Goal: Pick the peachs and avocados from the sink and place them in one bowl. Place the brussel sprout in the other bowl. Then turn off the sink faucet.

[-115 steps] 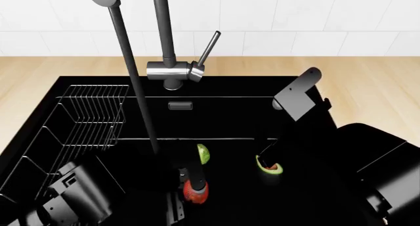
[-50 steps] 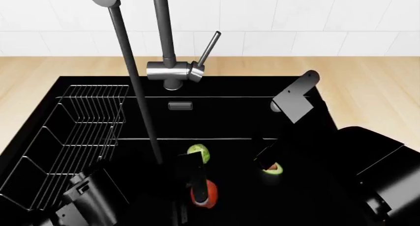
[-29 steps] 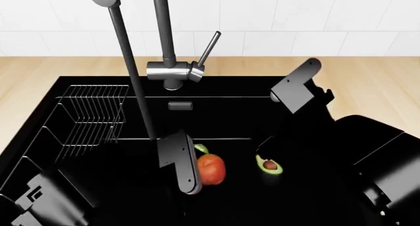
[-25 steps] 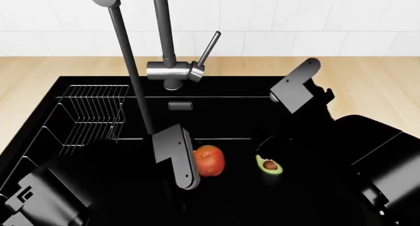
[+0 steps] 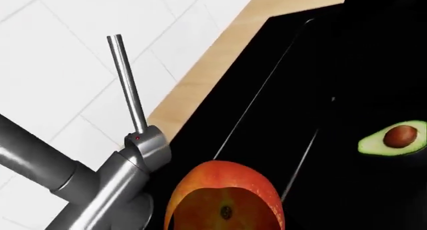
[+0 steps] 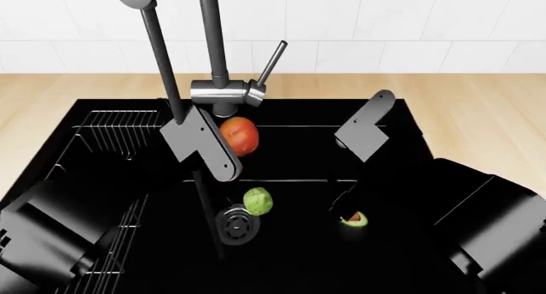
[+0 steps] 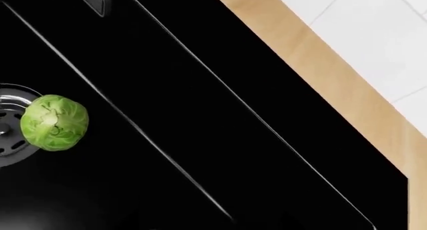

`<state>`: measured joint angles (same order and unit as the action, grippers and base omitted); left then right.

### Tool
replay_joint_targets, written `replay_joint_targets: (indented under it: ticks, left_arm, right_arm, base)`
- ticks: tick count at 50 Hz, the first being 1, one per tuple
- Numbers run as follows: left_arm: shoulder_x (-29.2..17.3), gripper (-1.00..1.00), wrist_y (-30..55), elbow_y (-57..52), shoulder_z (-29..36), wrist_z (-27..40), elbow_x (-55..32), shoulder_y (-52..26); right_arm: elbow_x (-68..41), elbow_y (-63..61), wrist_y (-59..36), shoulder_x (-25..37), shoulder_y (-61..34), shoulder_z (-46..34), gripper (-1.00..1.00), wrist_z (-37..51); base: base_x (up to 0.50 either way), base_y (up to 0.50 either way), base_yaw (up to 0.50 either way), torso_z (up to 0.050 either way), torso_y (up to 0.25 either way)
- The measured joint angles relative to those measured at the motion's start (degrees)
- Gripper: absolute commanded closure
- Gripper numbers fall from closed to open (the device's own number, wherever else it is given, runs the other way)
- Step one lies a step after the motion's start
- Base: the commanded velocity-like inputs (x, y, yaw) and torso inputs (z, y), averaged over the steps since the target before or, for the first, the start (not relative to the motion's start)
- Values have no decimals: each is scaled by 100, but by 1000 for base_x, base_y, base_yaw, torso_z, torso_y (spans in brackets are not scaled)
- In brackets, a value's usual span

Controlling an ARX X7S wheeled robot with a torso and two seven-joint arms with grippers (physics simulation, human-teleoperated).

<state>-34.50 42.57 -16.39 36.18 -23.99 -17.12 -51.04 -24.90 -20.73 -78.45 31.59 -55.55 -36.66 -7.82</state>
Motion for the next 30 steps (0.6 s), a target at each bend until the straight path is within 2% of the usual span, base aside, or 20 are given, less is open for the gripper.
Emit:
replay_joint_targets:
  ticks: [8,21,30]
  left_arm:
    - [29,100,82,56,-150,248,52,-23]
    - [47,100,120,137,-201,381,81,-12]
    - [36,100,137,136,-192,402,81,1]
  right_arm:
    - [-279,-48,-538,-35,-204,-180,-100,79]
    - [-2886,458,-956,178,-900,-565,-100,1498]
    - [-3926,725,-988,274,-1196,-878,-100,2097]
  base:
    - [0,0,0,0,0]
    - [0,0,0,0,0]
    - [0,0,0,0,0]
